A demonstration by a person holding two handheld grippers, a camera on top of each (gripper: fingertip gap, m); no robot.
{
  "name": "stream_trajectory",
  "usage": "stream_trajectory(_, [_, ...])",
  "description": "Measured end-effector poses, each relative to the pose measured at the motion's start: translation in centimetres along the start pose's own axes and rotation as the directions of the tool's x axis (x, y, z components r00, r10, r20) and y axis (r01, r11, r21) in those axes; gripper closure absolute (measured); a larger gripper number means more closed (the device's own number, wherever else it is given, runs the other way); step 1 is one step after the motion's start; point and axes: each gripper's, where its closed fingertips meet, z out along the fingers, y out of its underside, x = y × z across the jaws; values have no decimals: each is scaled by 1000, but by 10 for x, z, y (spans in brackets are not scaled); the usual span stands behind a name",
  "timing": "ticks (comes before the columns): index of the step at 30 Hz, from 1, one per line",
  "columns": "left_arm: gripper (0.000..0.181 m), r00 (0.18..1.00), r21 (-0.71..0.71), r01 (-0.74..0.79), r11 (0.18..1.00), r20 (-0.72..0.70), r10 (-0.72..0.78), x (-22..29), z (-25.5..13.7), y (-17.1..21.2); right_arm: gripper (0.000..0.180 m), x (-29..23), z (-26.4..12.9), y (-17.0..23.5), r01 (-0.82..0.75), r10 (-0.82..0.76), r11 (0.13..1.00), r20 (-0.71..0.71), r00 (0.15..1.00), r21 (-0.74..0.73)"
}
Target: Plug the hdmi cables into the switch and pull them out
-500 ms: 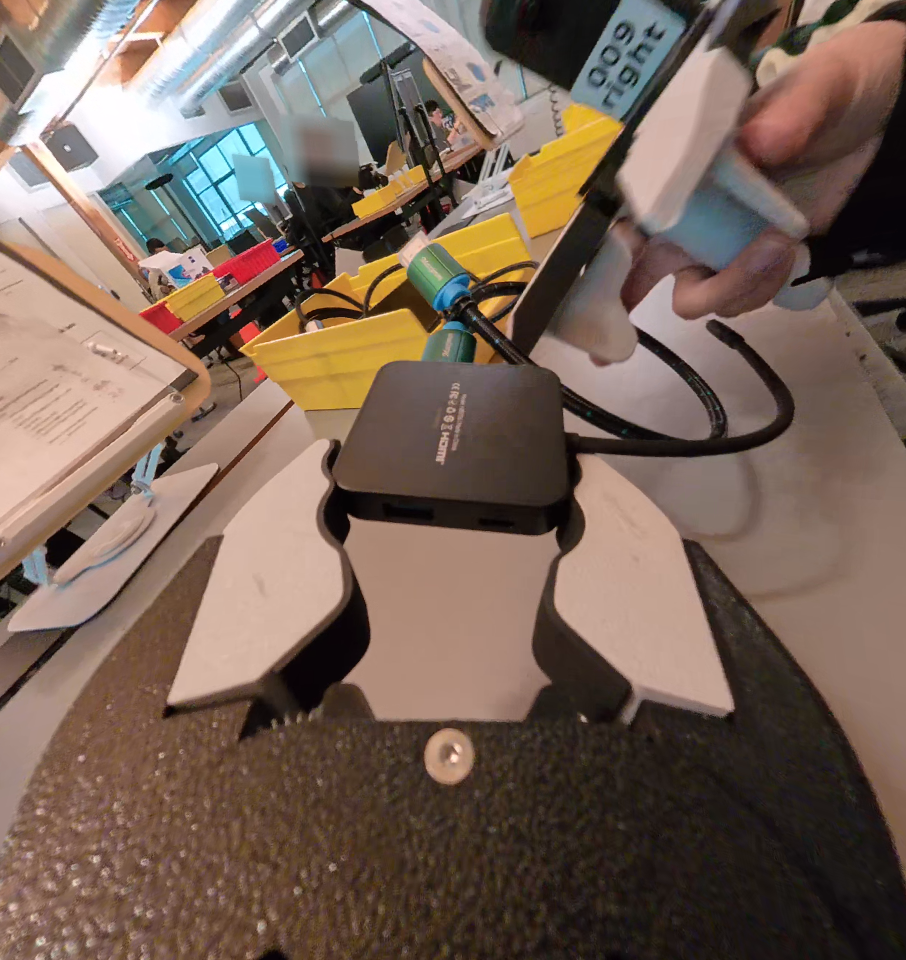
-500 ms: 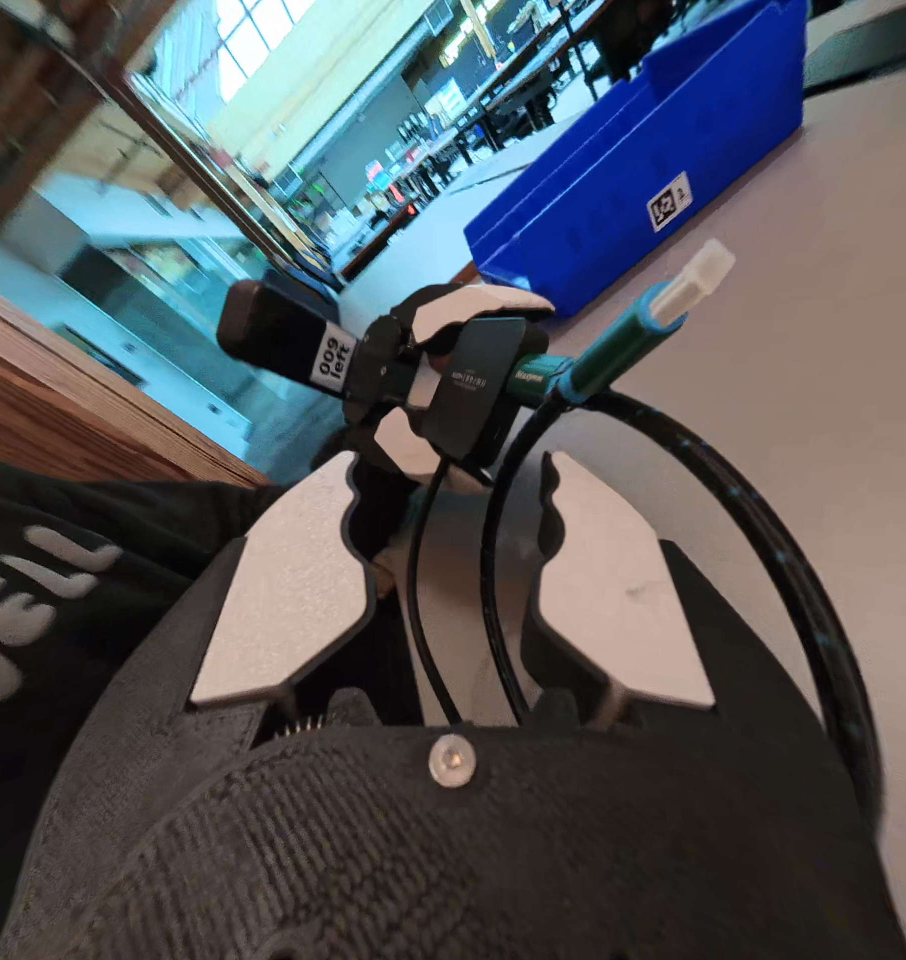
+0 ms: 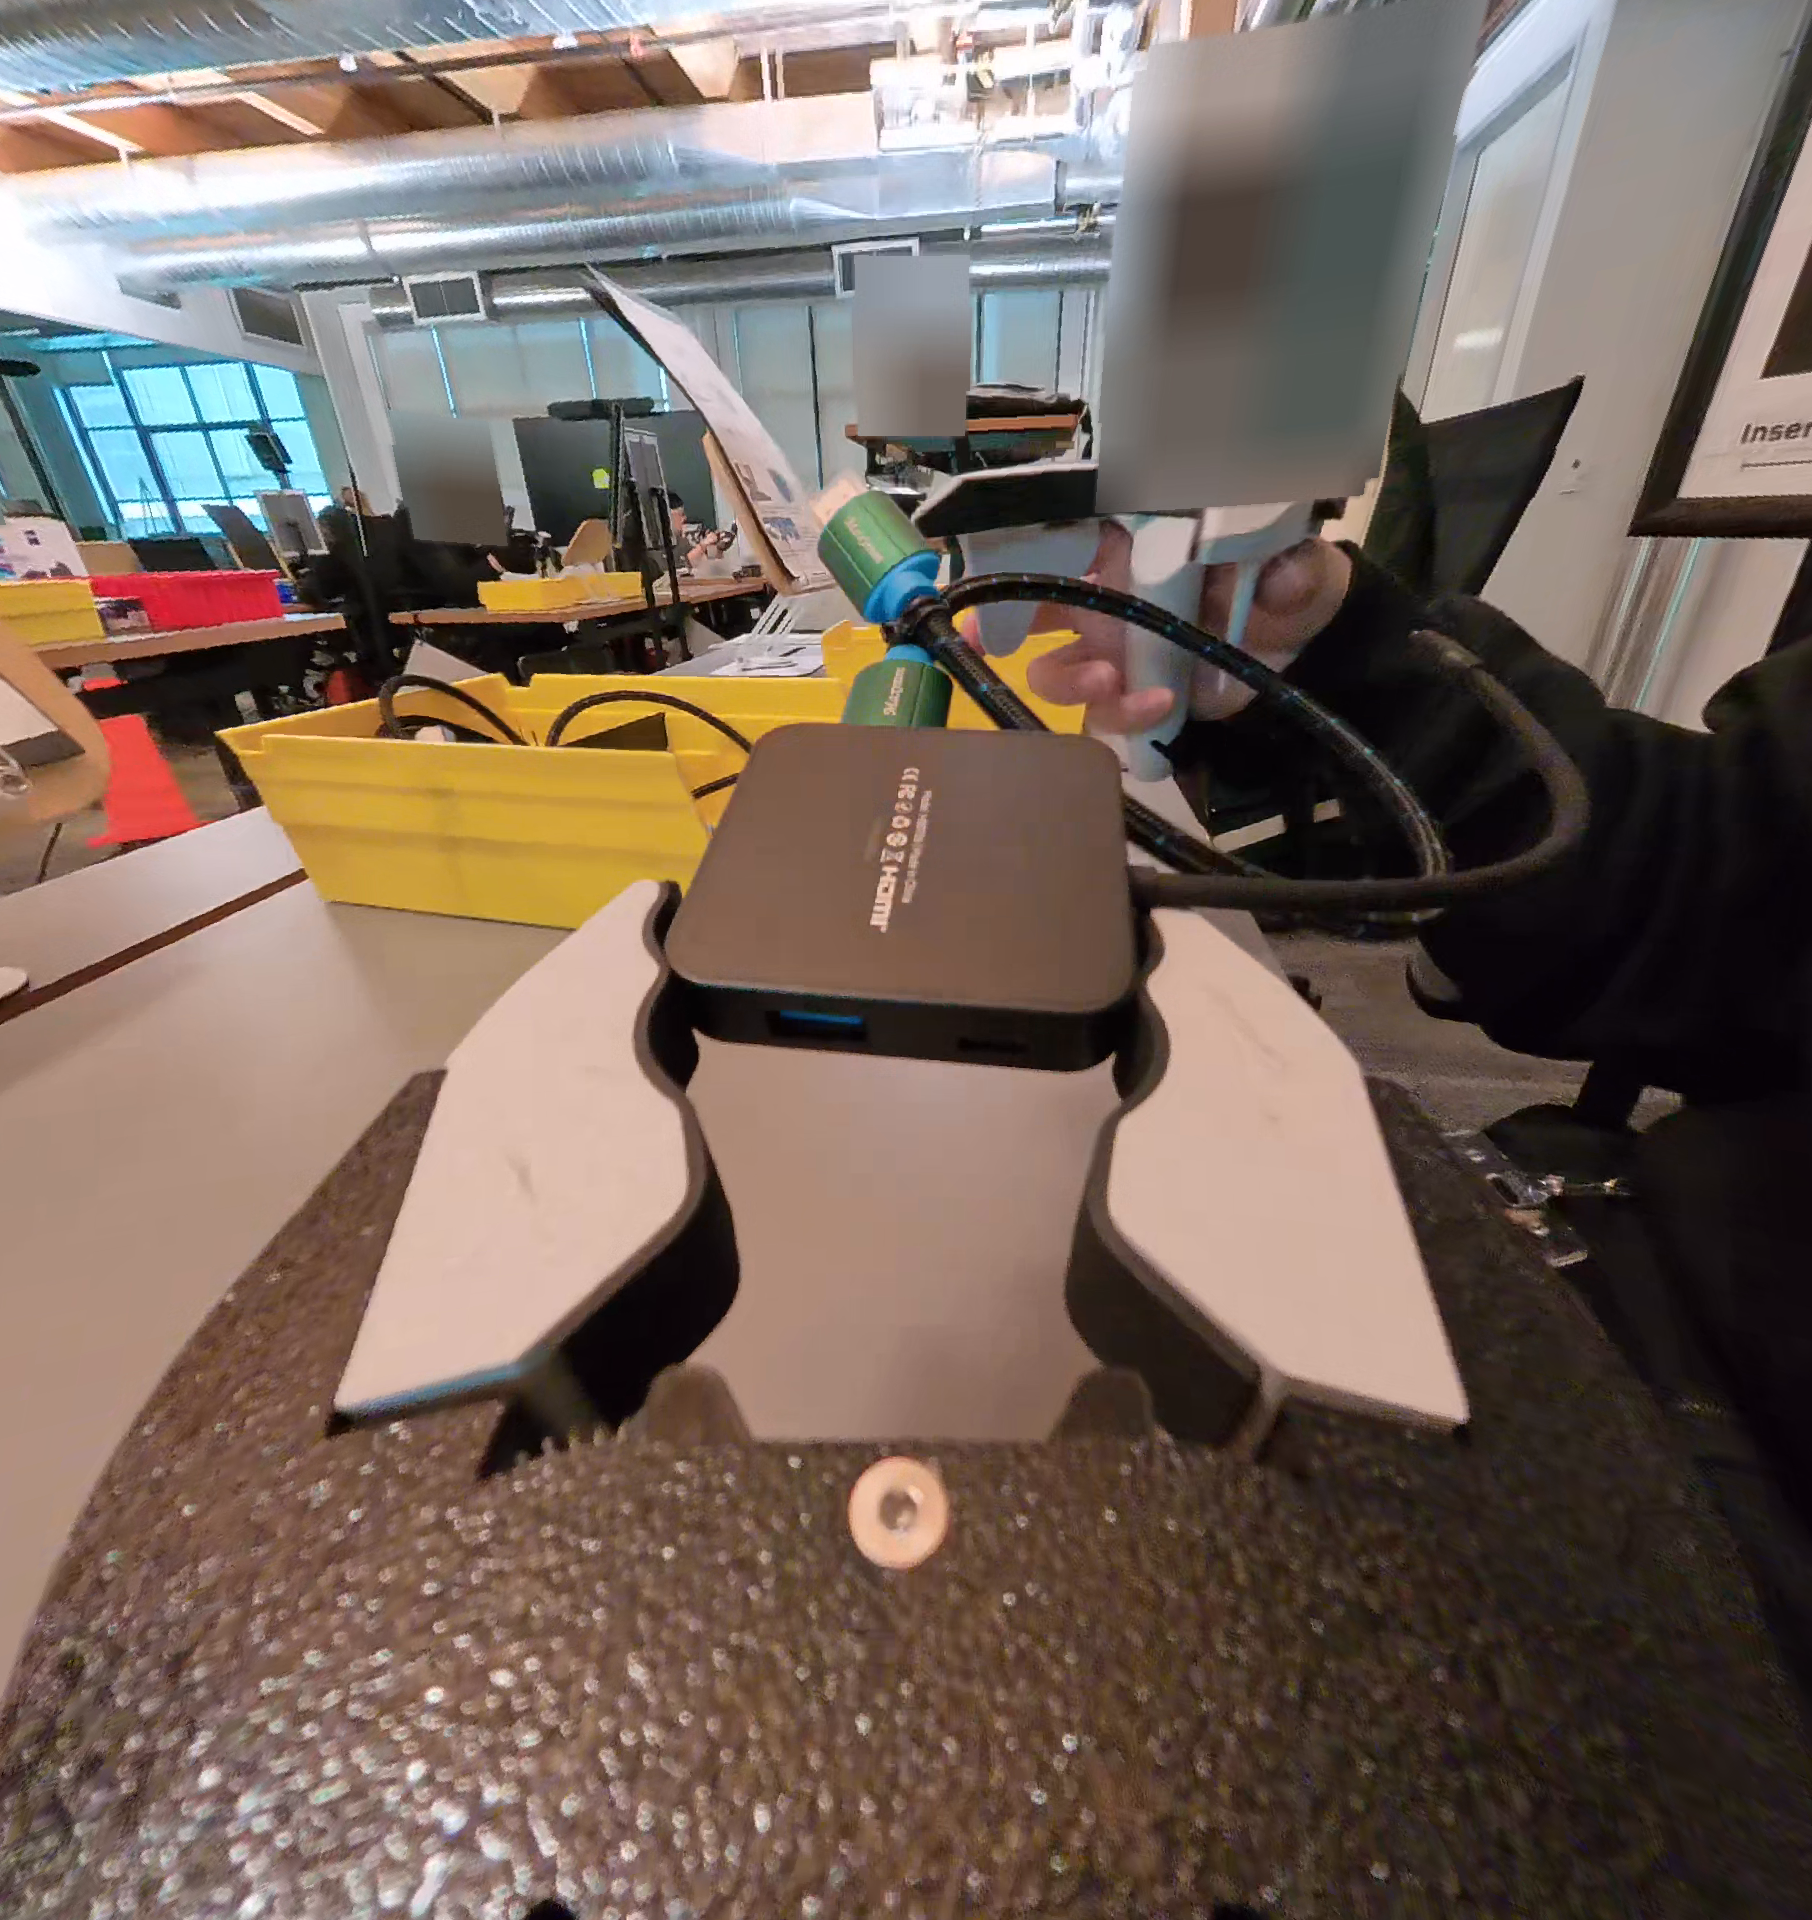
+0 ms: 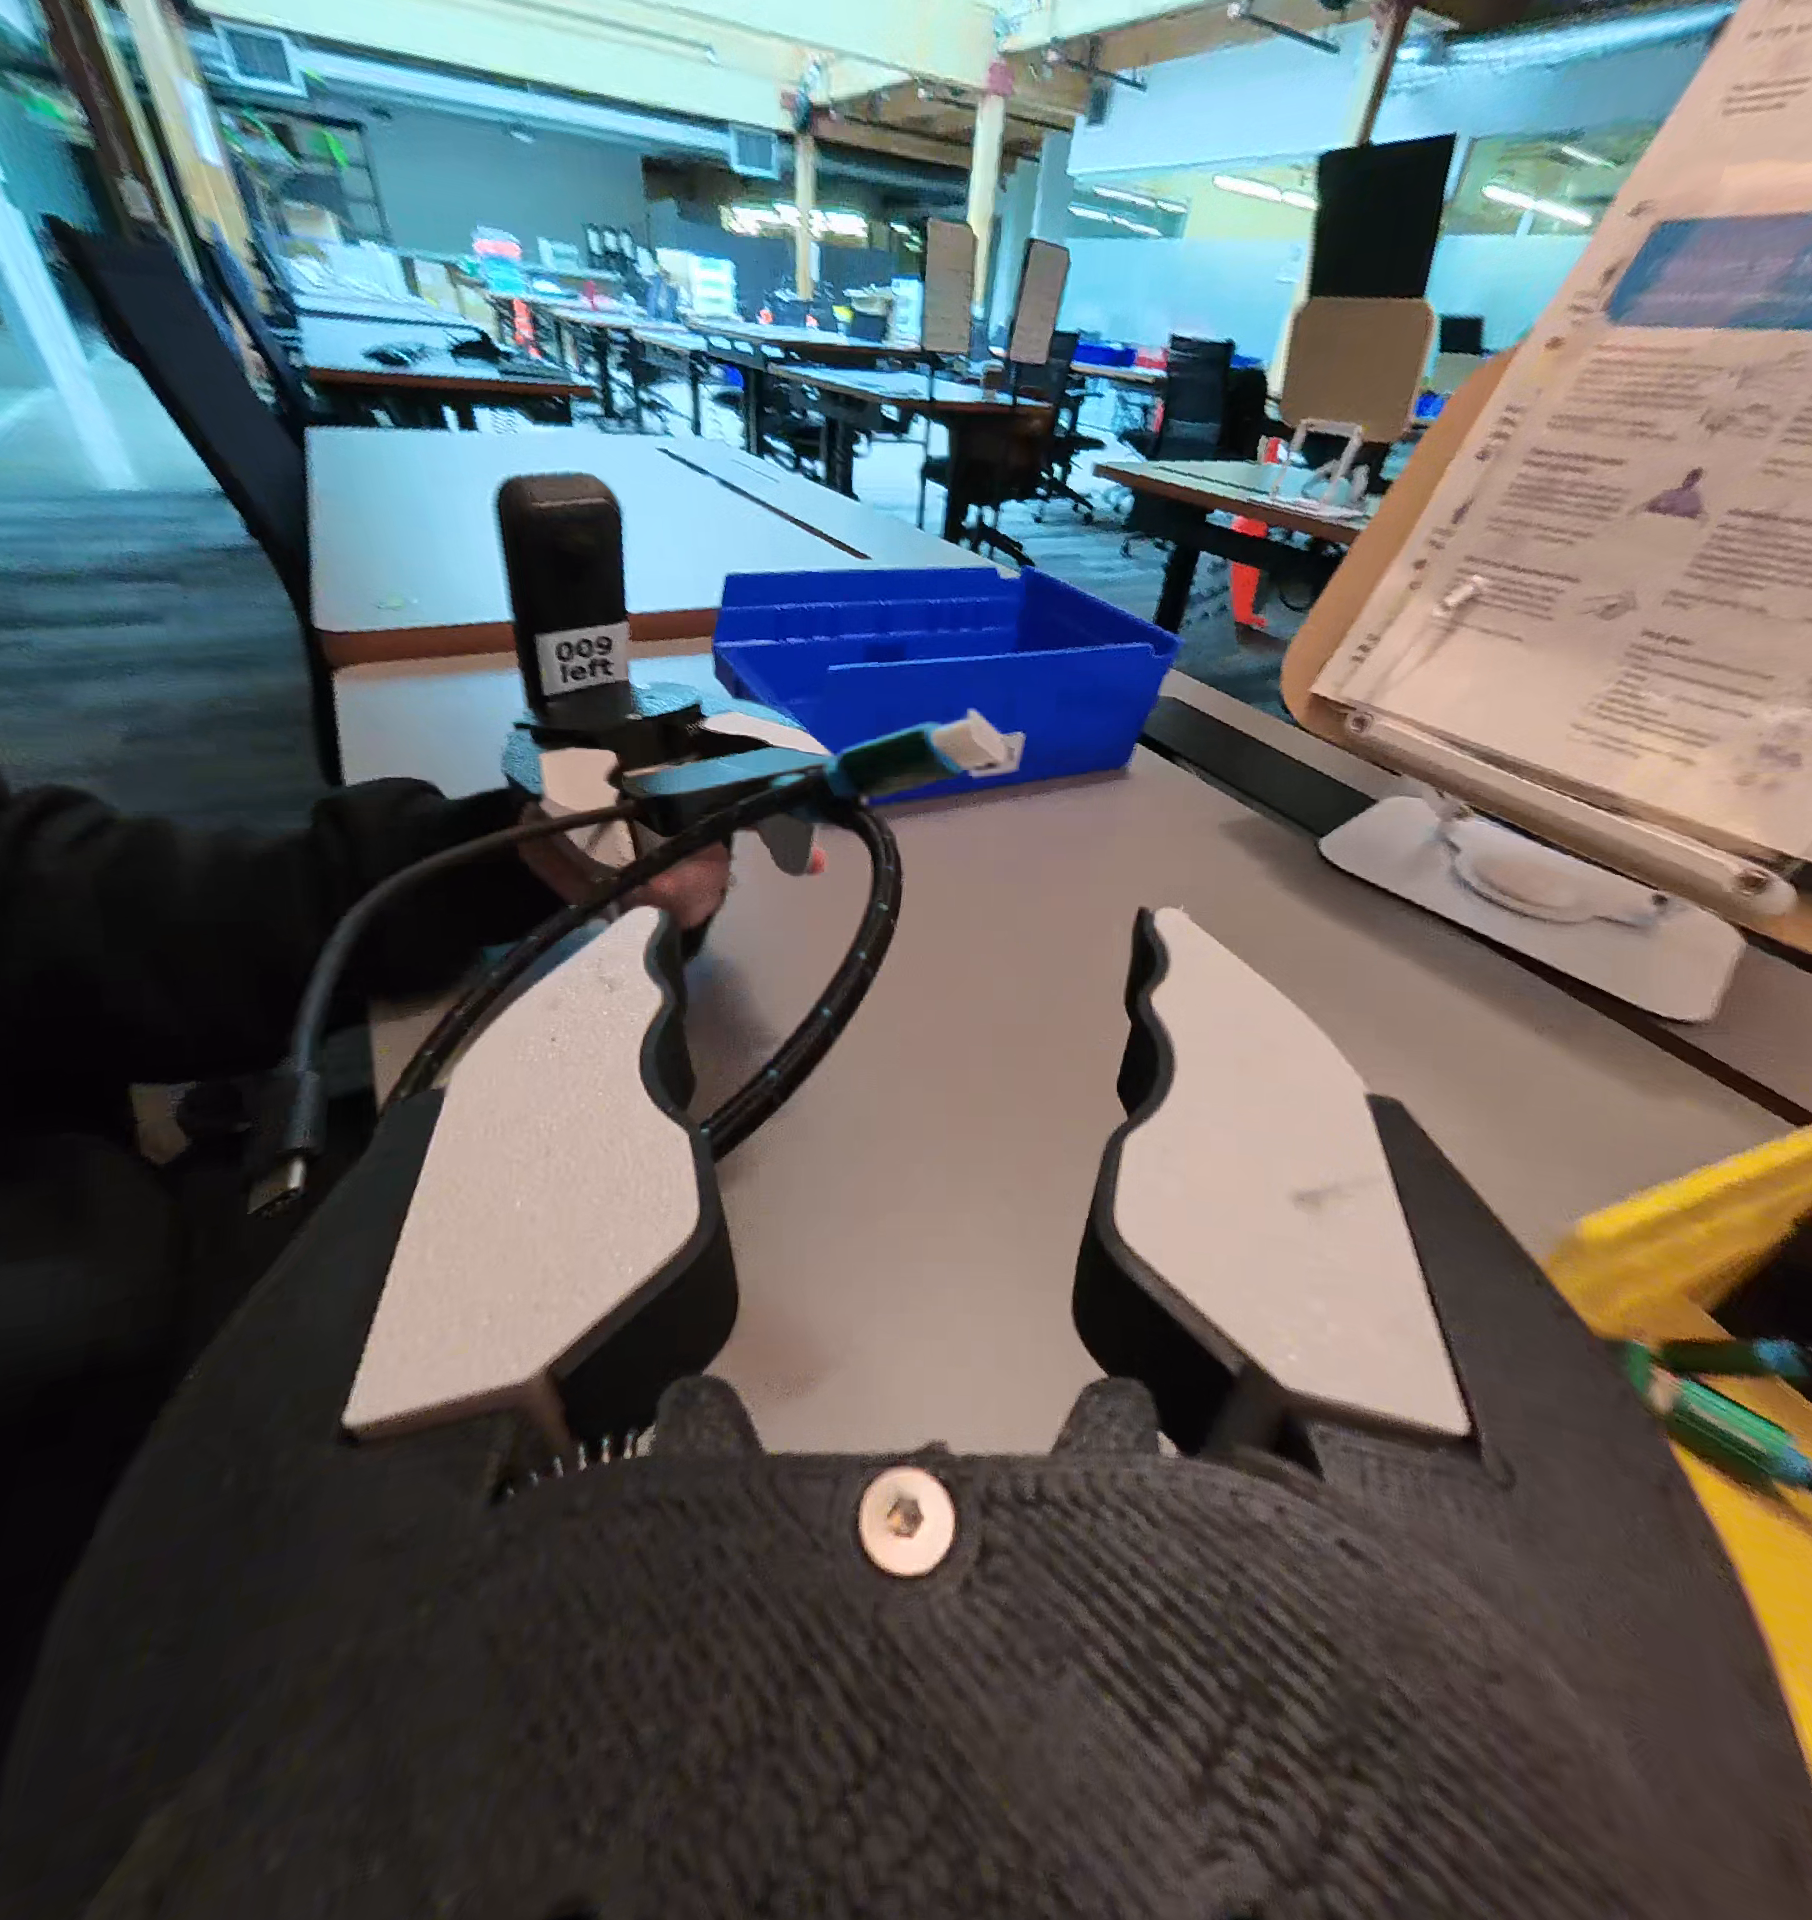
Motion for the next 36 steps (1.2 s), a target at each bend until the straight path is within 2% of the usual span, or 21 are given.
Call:
stream_trajectory(3, [101, 1000, -6, 7, 1000, 0, -7, -2, -6, 3, 97, -12, 13, 9, 47, -45, 999, 57, 997, -18])
stream_trajectory(6, [100, 998, -65, -31, 997, 50, 34, -9, -13, 11, 107, -8, 10, 2, 145, -145, 989, 0, 989, -2])
stream_trajectory(9, [101, 997, -86, -45, 995, 52, 49, -9, -13, 15, 117, -9, -4, -26, 70, -71, 988, 0, 997, 134])
stream_trajectory(10, [100, 998, -92, -45, 995, 30, 48, -5, -10, 16, 115, -11, -4, -29, 35, -38, 987, 17, 999, 157])
stream_trajectory(12, [100, 998, -101, -55, 993, -28, 52, 5, -4, 18, 108, -20, 6, -11, 24, -32, 996, 91, 995, 88])
stream_trajectory(14, [100, 996, -115, -67, 991, -70, 59, 14, 2, 20, 98, -18, 22, 19, 57, -53, 997, 79, 995, -50])
stream_trajectory(15, [100, 994, -128, -79, 989, -86, 68, 17, 4, 23, 97, -20, 29, 26, 65, -60, 995, 80, 995, -73])
stream_trajectory(22, [101, 983, -143, -93, 985, -168, 68, 34, 12, 28, 107, -35, 58, 46, 86, -75, 994, 146, 986, -67])
stream_trajectory(26, [101, 982, -149, -96, 984, -175, 69, 36, 13, 29, 115, -38, 58, 49, 50, -40, 997, 187, 982, -51])
stream_trajectory(29, [101, 984, -162, -106, 981, -159, 80, 34, 14, 31, 123, -33, 52, 50, 115, -101, 990, 173, 980, -77])
stream_trajectory(31, [101, 986, -172, -114, 979, -140, 90, 30, 14, 33, 122, -23, 44, 40, 168, -161, 983, 103, 982, -70])
stream_trajectory(33, [100, 986, -191, -120, 974, -138, 95, 30, 15, 35, 127, -11, 33, 11, 175, -175, 984, -10, 985, 31])
stream_trajectory(35, [100, 982, -211, -138, 968, -159, 105, 34, 17, 39, 136, -15, 30, -6, 140, -141, 982, 0, 990, 124])
stream_trajectory(36, [101, 980, -214, -142, 966, -171, 106, 37, 20, 39, 134, -22, 33, -1, 124, -131, 986, 56, 990, 108])
